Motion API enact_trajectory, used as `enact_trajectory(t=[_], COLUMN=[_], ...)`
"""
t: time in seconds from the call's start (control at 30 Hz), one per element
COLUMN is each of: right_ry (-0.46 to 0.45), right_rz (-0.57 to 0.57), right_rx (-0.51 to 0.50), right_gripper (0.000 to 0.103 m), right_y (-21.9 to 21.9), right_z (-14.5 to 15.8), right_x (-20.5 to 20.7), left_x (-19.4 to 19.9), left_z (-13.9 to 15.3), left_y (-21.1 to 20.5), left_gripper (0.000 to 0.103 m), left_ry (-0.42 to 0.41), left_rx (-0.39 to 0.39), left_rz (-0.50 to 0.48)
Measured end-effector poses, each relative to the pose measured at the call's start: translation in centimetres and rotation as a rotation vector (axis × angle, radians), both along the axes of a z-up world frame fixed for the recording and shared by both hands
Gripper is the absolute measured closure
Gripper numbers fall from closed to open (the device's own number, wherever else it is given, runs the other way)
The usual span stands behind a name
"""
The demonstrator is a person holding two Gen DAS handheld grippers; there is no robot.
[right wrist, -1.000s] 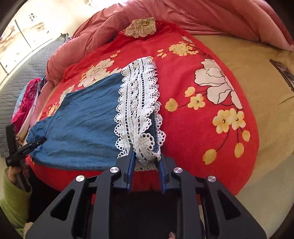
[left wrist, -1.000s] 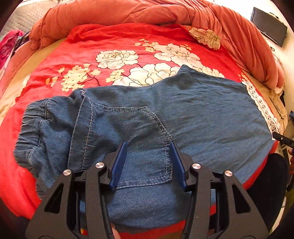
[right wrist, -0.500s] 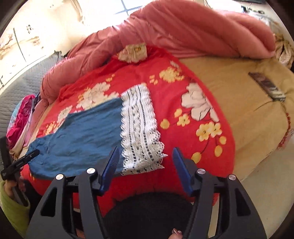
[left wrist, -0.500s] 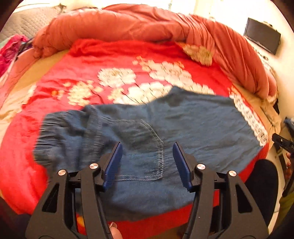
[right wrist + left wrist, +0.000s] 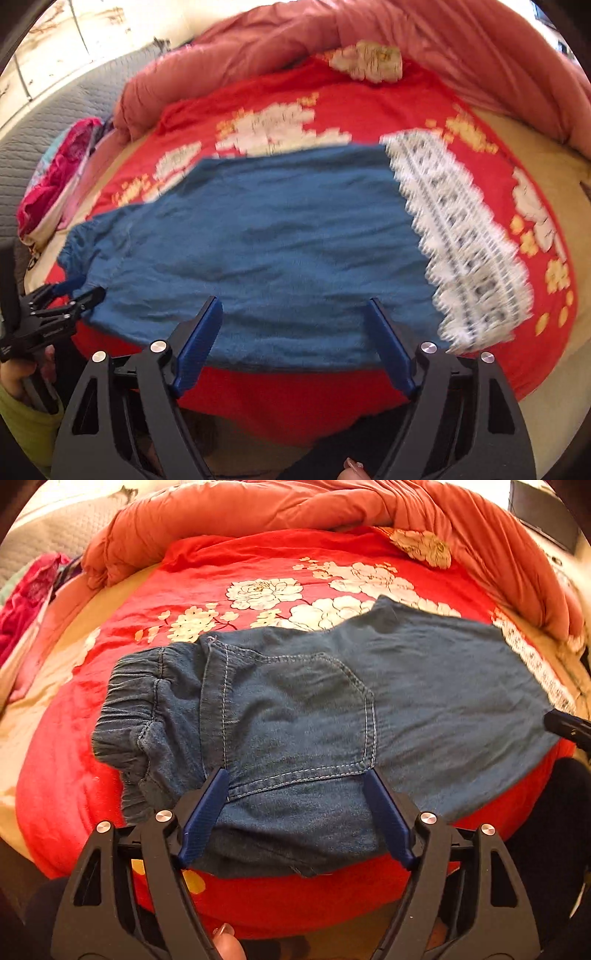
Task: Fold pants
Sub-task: 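Open the right tool and hold both tools above the folded pants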
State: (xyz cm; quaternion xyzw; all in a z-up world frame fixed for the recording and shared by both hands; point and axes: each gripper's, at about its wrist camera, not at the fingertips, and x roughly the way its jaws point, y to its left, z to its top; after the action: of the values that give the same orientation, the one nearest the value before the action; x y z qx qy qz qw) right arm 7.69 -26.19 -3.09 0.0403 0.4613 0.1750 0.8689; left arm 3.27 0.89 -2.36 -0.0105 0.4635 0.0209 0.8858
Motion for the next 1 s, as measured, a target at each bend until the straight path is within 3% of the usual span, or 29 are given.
enact_trajectory(t=[0.2, 0.27, 0.33, 0.47, 0.6, 0.77, 1.0], right_ry=[0.002, -0.015, -0.039, -0.128, -0.199, -0.228, -0.214], right_rz=[0.006, 0.003, -0.012, -0.068, -0.135, -0.238, -0.331], right_rx=[0.017, 0.049, 0.082, 0.123, 0.122, 0.129, 0.144], right_gripper=[0.024, 0.022, 0.020, 0.019, 0.013, 0.013, 0.013], right_y=[-0.2, -0.6, -1.2, -3.2, -5.7, -9.8, -13.3], right_z=[-1.2, -1.0, -0.4, 2.0, 3.7, 4.1, 3.2], right_x=[0.2, -0.1, -0.8, -2.1, -3.0, -4.0, -4.3], left_x=[-0.1, -0.5, -1.0, -1.6, -1.1, 1.2, 6.1], left_z=[0.6, 1.6, 2.9, 5.2, 6.8, 8.3, 9.8], left_y=[0.0, -0.2, -0.5, -2.1, -3.7, -7.2, -13.3], left_gripper=[0.029, 0.028, 0.025, 0.020, 0.015, 0.013, 0.013], left_ry=[-0.027, -0.054, -0.087, -0.138, -0.164, -0.168, -0.171], left_rx=[-0.017, -0.055, -0.115, -0.112, -0.171, -0.185, -0.133], left_rz=[0.000, -0.009, -0.034, -0.081, -0.129, -0.220, -0.364])
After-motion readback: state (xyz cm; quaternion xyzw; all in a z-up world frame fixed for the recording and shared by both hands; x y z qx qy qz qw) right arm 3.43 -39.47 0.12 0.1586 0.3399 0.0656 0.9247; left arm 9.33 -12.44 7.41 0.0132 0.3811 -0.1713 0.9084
